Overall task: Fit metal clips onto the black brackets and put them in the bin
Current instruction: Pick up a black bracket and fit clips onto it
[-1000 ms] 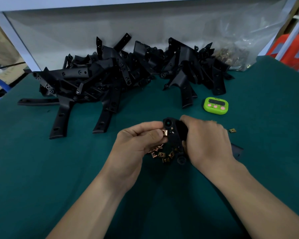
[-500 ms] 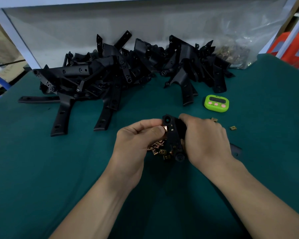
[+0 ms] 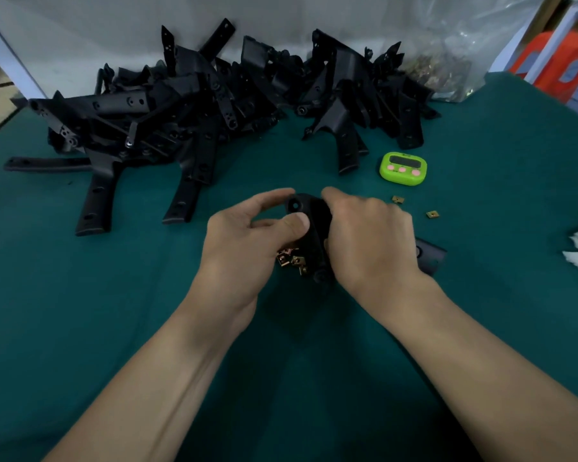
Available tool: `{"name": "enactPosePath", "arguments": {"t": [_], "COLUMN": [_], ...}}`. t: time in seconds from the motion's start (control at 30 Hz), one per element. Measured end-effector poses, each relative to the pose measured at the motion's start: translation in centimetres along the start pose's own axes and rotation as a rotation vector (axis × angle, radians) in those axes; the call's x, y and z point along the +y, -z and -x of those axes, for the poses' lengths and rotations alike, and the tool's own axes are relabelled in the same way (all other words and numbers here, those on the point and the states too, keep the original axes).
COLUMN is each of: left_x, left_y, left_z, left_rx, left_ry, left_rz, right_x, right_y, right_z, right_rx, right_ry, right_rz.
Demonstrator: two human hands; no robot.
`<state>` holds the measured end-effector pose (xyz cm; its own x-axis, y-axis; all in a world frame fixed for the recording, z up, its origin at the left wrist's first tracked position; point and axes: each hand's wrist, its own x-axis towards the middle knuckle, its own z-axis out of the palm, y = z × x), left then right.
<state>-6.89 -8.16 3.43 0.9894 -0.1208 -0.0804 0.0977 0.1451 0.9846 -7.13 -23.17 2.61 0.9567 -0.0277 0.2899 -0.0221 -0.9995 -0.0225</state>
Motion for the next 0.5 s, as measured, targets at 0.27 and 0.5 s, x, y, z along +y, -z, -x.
{"name": "enactPosePath", "arguments": {"t": [0.27,0.5], "left_x": [0.0,-1.0], "left_y": [1.0,1.8], "left_z": [-1.5,-2.4], "left_rx": [0.14,-0.002], "left_ry": [-0.112,-0.083], "left_rz": [-0.024,0.006], "right_x": [0.5,0.2], "right_y": [0.3,-1.5], "right_z": [0.0,0.5], "right_rx": [-0.004,0.012], "right_ry": [0.108,-0.151], "right_rz": [-0.434,-0.389]}}
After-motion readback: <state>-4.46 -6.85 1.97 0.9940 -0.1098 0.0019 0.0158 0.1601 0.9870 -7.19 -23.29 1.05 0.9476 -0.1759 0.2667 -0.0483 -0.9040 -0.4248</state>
